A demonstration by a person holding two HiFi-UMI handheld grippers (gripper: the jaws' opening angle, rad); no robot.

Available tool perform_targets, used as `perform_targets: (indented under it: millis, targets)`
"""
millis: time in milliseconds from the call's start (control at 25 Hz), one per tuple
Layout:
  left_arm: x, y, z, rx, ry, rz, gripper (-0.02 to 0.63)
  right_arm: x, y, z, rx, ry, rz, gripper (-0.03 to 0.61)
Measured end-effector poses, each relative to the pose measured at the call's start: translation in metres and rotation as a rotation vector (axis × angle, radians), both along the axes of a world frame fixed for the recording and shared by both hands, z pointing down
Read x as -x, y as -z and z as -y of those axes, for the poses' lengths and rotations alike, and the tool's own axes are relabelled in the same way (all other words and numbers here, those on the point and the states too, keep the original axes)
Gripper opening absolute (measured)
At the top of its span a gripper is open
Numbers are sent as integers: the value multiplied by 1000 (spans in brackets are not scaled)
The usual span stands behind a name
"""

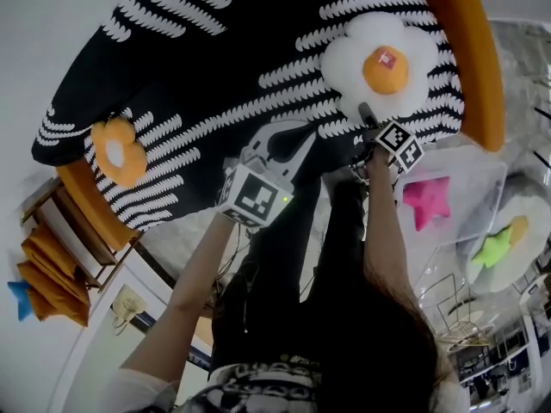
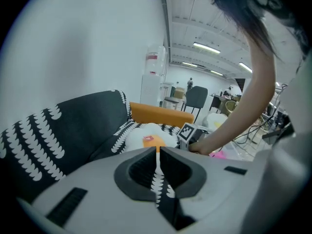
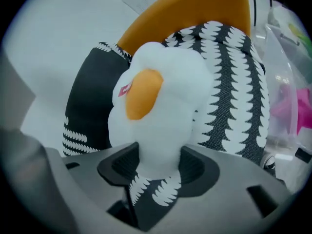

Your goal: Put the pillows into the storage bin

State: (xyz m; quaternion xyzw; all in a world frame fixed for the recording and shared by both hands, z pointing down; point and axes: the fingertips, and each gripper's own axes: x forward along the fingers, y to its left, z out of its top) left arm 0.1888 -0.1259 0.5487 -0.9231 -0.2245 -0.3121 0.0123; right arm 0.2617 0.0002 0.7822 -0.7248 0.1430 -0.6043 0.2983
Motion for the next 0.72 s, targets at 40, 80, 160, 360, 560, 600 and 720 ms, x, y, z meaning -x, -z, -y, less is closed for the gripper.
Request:
perform_targets:
  millis: [40,80,160,360,560,600,720]
  targets:
    - [1,0,-2,-3,-11,3,17,0,5,0,9,11,-20,220]
    - [2,1,-5,-6,-23,6,17,0,10,0,19,16,-40,194]
    - [4,3,-13,-10,-46,9,17,0,21,-3,24,5,-71,164]
    - [-1,17,-36,-14,-90,-9,17,-5,59,-16,-48,-45,-137,127]
    - [-18,39,-68,-23,-155,-39,17,-11,106,-47,-84,-46,-196,112]
    - [-22,43,-78,-24,-170,-45,17,-10,115,-56,-91,-47,-200,109]
    - [-33,56,-110,-34,-229,-66,17,-6,137,-87,-100,-66,-213,103]
